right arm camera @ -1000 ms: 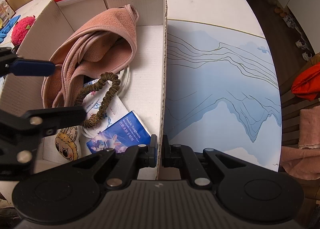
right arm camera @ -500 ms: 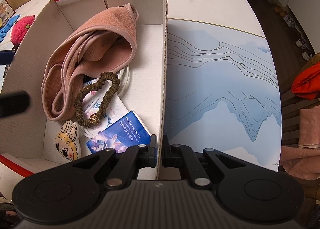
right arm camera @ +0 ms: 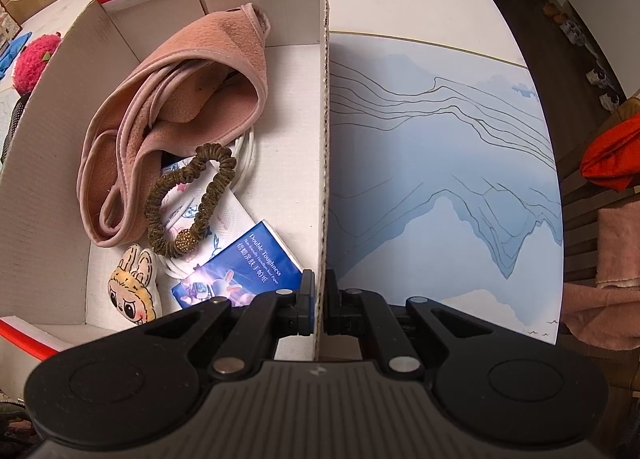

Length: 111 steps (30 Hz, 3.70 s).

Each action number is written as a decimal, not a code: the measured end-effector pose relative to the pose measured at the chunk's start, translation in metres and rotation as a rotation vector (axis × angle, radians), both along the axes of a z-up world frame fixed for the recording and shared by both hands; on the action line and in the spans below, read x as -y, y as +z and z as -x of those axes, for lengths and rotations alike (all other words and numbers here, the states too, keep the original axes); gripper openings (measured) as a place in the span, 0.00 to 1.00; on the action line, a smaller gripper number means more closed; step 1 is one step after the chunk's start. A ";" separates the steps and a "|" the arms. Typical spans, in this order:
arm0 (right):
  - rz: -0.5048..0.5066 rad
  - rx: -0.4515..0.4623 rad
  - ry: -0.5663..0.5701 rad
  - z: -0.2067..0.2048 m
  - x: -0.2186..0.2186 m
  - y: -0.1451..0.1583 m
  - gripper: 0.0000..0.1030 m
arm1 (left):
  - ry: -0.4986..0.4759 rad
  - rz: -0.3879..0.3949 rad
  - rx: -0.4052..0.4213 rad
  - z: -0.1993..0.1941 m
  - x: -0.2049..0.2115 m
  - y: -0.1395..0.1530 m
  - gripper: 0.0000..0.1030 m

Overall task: Organize objects
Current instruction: 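Move the left gripper back to the black dotted glove, then grasp the black white-dotted glove with the left gripper, then carry the glove into the shoebox and open the left gripper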

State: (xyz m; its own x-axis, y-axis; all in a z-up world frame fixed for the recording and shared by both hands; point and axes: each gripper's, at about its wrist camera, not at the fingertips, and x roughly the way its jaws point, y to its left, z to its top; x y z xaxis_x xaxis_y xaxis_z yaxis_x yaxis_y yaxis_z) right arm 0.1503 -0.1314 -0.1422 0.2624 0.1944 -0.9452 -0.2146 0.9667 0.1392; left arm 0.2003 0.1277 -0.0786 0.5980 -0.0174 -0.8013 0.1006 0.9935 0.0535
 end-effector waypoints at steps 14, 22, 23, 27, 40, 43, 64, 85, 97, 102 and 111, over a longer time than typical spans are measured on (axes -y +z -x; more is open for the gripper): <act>0.027 -0.008 -0.021 0.000 -0.004 0.000 0.03 | 0.141 -0.125 -0.070 -0.038 -0.063 -0.054 0.99; 0.035 -0.012 -0.029 -0.001 -0.005 -0.001 0.03 | 0.122 -0.114 -0.109 -0.050 -0.070 -0.074 0.96; 0.035 -0.013 -0.029 -0.002 -0.005 -0.001 0.03 | 0.123 -0.113 -0.115 -0.051 -0.071 -0.076 0.94; 0.040 -0.014 -0.028 -0.002 -0.007 0.000 0.03 | 0.133 -0.088 -0.121 -0.054 -0.075 -0.078 0.90; 0.032 -0.010 -0.020 -0.002 -0.003 -0.001 0.03 | 0.155 0.008 -0.130 -0.045 -0.082 -0.065 0.27; 0.036 -0.007 -0.014 -0.002 -0.005 -0.001 0.03 | 0.159 0.034 -0.118 -0.043 -0.084 -0.058 0.15; 0.013 0.012 0.015 -0.002 -0.003 -0.001 0.03 | 0.055 0.073 0.000 0.006 -0.041 0.034 0.06; -0.008 0.025 0.041 0.000 0.001 -0.001 0.03 | -0.294 0.113 0.060 0.009 0.109 0.082 0.07; -0.012 0.027 0.047 -0.001 0.001 -0.001 0.03 | -0.455 0.077 -0.015 0.004 0.188 0.042 0.07; -0.017 0.026 0.046 -0.001 0.001 -0.001 0.03 | -0.493 0.046 -0.045 -0.002 0.206 0.025 0.07; -0.020 0.027 0.048 -0.001 0.003 -0.002 0.04 | -0.524 -0.016 -0.145 -0.022 0.224 -0.013 0.07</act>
State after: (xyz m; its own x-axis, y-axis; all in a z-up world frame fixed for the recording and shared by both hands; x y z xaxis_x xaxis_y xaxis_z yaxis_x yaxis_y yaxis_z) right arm 0.1514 -0.1342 -0.1438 0.2782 0.2264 -0.9335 -0.2645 0.9523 0.1522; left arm 0.2218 -0.0963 -0.0915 0.3958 -0.2704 -0.8777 0.5899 0.8073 0.0173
